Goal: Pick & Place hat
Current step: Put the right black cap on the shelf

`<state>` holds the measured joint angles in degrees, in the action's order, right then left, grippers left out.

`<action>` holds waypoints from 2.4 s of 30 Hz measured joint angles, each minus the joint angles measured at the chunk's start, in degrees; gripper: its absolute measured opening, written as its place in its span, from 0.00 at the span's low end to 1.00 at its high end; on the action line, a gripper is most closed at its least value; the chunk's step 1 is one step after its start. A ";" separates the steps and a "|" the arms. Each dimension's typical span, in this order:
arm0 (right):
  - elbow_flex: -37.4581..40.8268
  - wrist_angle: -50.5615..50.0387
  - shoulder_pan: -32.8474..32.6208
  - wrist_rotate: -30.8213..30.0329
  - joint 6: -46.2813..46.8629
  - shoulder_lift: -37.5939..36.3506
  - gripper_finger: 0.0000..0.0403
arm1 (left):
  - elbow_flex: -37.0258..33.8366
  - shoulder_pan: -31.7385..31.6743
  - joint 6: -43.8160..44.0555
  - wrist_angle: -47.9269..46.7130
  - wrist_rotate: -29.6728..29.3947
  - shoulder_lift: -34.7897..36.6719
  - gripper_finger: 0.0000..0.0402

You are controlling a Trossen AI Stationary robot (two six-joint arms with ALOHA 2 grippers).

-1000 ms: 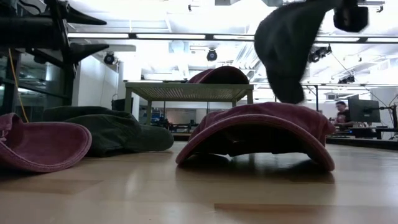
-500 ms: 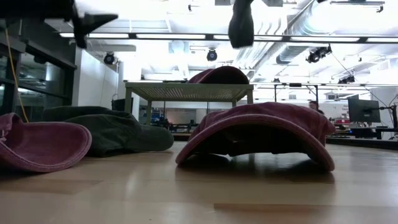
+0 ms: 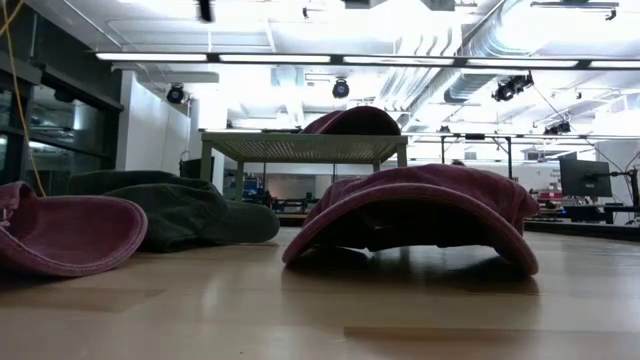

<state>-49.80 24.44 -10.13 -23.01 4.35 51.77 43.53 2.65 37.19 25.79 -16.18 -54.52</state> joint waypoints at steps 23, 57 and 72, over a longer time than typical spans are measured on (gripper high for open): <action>-0.02 10.59 8.40 14.53 -6.91 -0.07 0.02 | 22.88 -13.15 21.61 22.31 23.56 -29.51 0.57; -0.02 14.04 8.74 15.11 -6.36 -0.28 0.02 | 24.06 -13.13 20.04 25.13 21.14 -30.93 0.57; -0.02 16.21 9.09 14.21 -6.64 1.61 0.02 | 24.04 -13.13 20.08 25.46 21.48 -30.93 0.57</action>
<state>-49.82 40.64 -1.04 -8.80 -2.29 53.37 67.57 -10.48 57.28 51.25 5.31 -85.45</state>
